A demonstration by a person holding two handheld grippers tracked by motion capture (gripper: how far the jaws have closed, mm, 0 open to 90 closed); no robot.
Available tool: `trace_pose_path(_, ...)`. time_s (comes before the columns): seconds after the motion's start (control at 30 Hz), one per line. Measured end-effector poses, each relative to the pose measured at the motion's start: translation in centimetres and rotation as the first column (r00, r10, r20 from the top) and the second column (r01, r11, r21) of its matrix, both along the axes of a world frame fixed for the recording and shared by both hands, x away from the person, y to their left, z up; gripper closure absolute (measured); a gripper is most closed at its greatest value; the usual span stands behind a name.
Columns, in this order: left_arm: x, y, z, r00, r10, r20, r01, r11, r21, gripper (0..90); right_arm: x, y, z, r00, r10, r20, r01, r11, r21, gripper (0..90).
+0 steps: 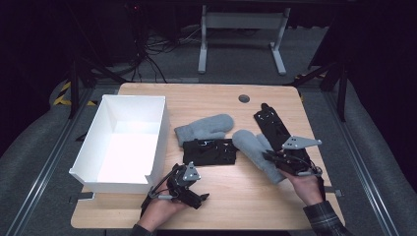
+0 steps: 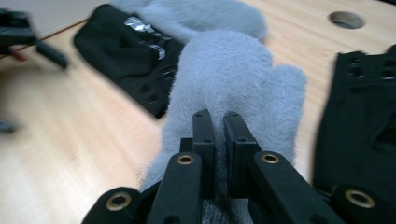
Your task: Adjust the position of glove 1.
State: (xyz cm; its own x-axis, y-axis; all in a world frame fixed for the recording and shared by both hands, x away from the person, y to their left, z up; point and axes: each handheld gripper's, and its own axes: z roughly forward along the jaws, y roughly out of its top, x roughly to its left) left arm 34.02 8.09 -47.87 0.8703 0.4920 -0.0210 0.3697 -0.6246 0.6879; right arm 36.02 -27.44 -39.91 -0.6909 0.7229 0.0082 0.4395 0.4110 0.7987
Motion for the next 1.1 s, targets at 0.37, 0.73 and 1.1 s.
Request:
trace_pose_path(0.37, 0.0, 0.0, 0.0, 1.0, -0.001, 0.001, 0.001, 1.0, 0.0, 0.1, -3.8, 1.9, -1.0, 0.9911, 0.128, -0.036, -0.127, 0.9918, 0.011, 85.9)
trace_pose_path(0.73, 0.0, 0.0, 0.0, 1.0, 0.002, 0.001, -0.002, 1.0, -0.001, 0.2, -4.5, 4.2, -2.8, 0.9729, 0.209, -0.099, -0.212, 0.9771, -0.021, 74.1)
trace_pose_path(1.1, 0.0, 0.0, 0.0, 1.0, 0.001, 0.002, -0.001, 1.0, 0.001, 0.2, -3.9, 0.2, -2.4, 0.9831, 0.152, -0.101, -0.157, 0.987, -0.035, 84.2)
